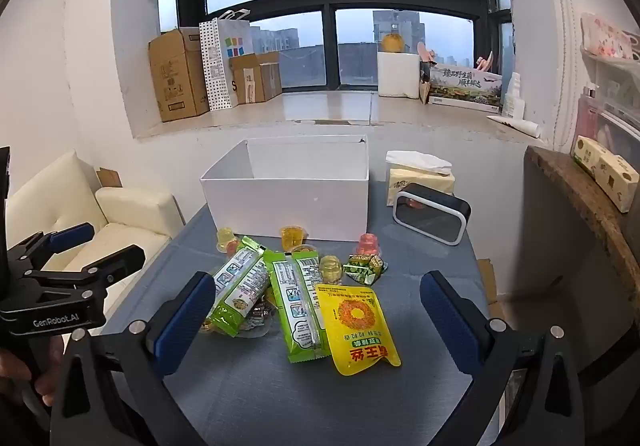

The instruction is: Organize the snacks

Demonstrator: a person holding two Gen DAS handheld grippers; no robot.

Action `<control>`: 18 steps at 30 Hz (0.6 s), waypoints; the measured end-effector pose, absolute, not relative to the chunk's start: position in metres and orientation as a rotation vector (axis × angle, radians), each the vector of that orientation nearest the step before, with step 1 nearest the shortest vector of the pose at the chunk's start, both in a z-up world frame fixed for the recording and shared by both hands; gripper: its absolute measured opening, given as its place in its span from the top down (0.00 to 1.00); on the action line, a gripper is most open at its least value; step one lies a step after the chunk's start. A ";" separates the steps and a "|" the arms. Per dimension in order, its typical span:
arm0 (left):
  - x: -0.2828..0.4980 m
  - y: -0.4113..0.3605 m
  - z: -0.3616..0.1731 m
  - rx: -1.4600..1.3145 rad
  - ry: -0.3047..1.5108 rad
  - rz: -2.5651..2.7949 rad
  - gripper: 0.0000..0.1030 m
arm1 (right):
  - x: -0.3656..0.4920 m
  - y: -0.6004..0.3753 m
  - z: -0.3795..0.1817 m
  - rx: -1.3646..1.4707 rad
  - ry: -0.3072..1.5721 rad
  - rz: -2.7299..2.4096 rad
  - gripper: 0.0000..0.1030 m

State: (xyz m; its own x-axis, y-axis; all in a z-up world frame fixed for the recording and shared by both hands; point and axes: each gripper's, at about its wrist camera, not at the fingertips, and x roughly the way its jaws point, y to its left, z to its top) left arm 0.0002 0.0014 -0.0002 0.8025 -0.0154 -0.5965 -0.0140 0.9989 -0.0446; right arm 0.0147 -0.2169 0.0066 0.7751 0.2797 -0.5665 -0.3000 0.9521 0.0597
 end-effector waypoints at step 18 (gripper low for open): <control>-0.004 -0.006 0.004 -0.026 0.640 -0.010 0.00 | 0.015 -0.220 0.006 -0.023 0.620 0.311 0.00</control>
